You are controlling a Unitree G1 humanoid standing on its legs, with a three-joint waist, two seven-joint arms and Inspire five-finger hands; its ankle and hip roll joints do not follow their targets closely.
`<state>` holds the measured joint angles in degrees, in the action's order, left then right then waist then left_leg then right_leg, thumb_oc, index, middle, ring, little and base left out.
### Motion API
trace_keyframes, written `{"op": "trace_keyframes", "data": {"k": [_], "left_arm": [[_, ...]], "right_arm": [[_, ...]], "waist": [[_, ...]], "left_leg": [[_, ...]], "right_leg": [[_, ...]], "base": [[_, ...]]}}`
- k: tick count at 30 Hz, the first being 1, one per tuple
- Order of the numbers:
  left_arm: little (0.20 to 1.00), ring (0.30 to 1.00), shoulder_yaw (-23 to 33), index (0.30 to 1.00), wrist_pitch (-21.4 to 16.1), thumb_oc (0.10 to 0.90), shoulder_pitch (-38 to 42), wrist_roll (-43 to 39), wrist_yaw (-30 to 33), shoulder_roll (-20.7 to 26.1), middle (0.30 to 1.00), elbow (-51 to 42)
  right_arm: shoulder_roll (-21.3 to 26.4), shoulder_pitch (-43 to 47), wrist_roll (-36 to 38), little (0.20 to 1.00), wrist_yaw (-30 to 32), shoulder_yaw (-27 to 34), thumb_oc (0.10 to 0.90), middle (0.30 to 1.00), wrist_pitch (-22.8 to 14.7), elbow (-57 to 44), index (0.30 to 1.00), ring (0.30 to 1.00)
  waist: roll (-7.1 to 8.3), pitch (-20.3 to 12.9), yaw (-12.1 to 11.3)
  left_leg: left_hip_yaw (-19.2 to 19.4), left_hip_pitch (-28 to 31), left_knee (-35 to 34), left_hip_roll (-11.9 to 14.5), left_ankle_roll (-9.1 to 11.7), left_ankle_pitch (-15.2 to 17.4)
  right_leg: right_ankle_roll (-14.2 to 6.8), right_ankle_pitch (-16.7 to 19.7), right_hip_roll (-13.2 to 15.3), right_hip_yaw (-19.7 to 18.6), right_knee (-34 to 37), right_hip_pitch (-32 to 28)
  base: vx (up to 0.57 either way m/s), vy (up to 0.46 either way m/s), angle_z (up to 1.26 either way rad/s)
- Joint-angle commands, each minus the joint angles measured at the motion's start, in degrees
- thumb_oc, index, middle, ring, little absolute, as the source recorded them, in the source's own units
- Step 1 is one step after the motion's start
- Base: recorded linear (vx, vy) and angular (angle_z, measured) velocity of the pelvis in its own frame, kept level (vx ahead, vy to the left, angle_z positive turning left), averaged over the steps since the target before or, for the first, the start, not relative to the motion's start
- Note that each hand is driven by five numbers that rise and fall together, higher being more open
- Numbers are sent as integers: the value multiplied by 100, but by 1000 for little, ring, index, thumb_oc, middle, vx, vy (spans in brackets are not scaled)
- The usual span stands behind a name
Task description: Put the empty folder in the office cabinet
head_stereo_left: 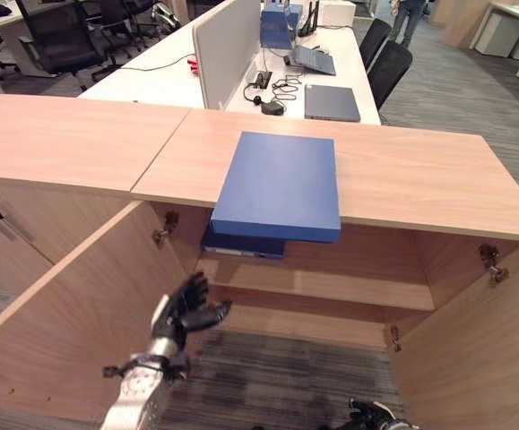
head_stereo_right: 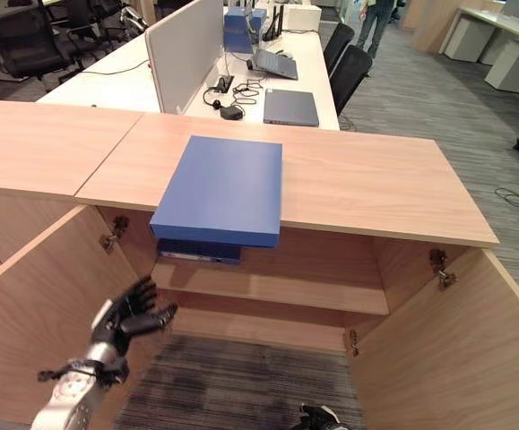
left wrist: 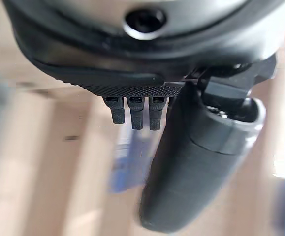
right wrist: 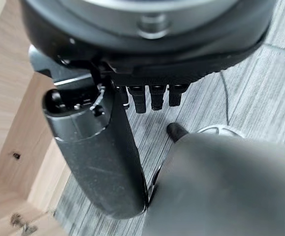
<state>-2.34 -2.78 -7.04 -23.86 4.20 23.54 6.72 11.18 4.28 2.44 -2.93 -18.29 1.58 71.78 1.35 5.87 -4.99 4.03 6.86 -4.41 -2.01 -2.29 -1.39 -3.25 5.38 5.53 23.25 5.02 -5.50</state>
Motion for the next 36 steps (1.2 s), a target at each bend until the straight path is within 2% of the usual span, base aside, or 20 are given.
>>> {"op": "trace_keyframes", "data": {"k": [1, 4, 5, 6, 9, 10, 15, 17, 21, 27, 31, 36], "left_arm": [[900, 900, 532, 900, -797, 800, 701, 1143, 496, 337, 900, -995], [900, 900, 790, 900, -1006, 800, 956, 2195, 1022, 513, 900, -1708], [900, 900, 792, 900, -999, 800, 956, 2204, 1026, 511, 900, -1717], [900, 900, 874, 900, -1046, 800, 1183, 2796, 1392, 612, 900, -2072], [900, 900, 1083, 900, -934, 800, 1483, 3790, 1994, 673, 900, -2579], [900, 900, 1141, 900, -882, 800, 1688, 4341, 2220, 782, 900, -2713], [900, 900, 1244, 900, -798, 800, 1912, 4892, 2409, 1001, 900, -2865], [900, 900, 1268, 900, -782, 800, 1968, 4979, 2459, 1024, 900, -2892], [900, 900, 1109, 900, -1059, 800, 2140, 4858, 2129, 1178, 900, -3318], [900, 900, 870, 900, -1419, 800, 2234, 3918, 1702, 1475, 900, -3727], [900, 900, 256, 900, -1525, 800, 2340, 3452, 1104, 1716, 900, -3668], [900, 900, -362, 900, -1334, 800, 2409, 3355, 803, 1717, 900, -2962]], "right_arm": [[-96, -152, 161, 900, 51, -344, 800, 900, -137, -29, 900, 900], [-230, -141, 154, 900, 139, -497, 800, 900, -232, 0, 900, 900], [-234, -134, 154, 900, 140, -496, 800, 900, -234, 4, 900, 900], [-337, -120, 150, 900, 147, -596, 800, 900, -256, 92, 900, 900], [-443, -120, 74, 900, 195, -731, 800, 900, -270, 210, 900, 900], [-476, -109, 19, 900, 223, -782, 800, 900, -264, 289, 900, 900], [-479, -73, -71, 900, 246, -805, 800, 900, -263, 426, 900, 900], [-464, -72, -71, 900, 242, -794, 800, 900, -257, 451, 900, 900], [-458, -85, -46, 900, 157, -834, 800, 900, -277, 493, 900, 900], [-442, -147, 13, 900, 49, -859, 800, 900, -292, 507, 900, 900], [-404, -187, 15, 900, -41, -916, 800, 900, -287, 487, 900, 900], [-369, -166, 9, 900, -63, -960, 800, 900, -249, 446, 900, 900]], "waist": [[129, -152, -71], [141, -187, -110], [149, -185, -108], [153, -217, -130], [164, -255, -159], [172, -283, -168], [169, -308, -204], [170, -315, -209], [178, -328, -189], [147, -359, -147], [120, -391, -78], [105, -411, -20]], "left_leg": [[105, -72, -59, 87, 302, 223], [114, -1, -59, 112, 337, 277], [115, -18, -59, 103, 332, 250], [138, 22, -59, 109, 345, 270], [125, 53, -59, 122, 378, 281], [118, 53, -59, 126, 397, 276], [70, 48, -59, 126, 415, 255], [59, 49, -59, 130, 421, 249], [50, 27, -59, 134, 435, 230], [63, 21, -59, 140, 442, 229], [65, 37, -59, 151, 444, 237], [72, 60, -59, 156, 433, 248]], "right_leg": [[-336, -276, -71, -136, -2, -144], [-320, -361, -124, -144, -2, -208], [-316, -343, -115, -142, -2, -192], [-312, -369, -134, -145, -2, -231], [-286, -420, -162, -121, -2, -282], [-276, -439, -171, -95, -2, -293], [-259, -452, -180, -40, -2, -314], [-253, -455, -183, -19, -2, -316], [-251, -455, -199, 9, -2, -313], [-254, -460, -207, -1, -2, -307], [-246, -477, -229, -10, -2, -327], [-230, -483, -241, -22, -2, -340]], "base": [[41, -79, -4], [42, -60, -3], [52, -52, -1], [45, -51, -1], [59, -66, 1], [13, -54, 3], [11, -45, 8], [-6, -36, 7], [0, 0, 0], [0, 0, 0], [0, 0, 0], [-3, 0, -1]]}}
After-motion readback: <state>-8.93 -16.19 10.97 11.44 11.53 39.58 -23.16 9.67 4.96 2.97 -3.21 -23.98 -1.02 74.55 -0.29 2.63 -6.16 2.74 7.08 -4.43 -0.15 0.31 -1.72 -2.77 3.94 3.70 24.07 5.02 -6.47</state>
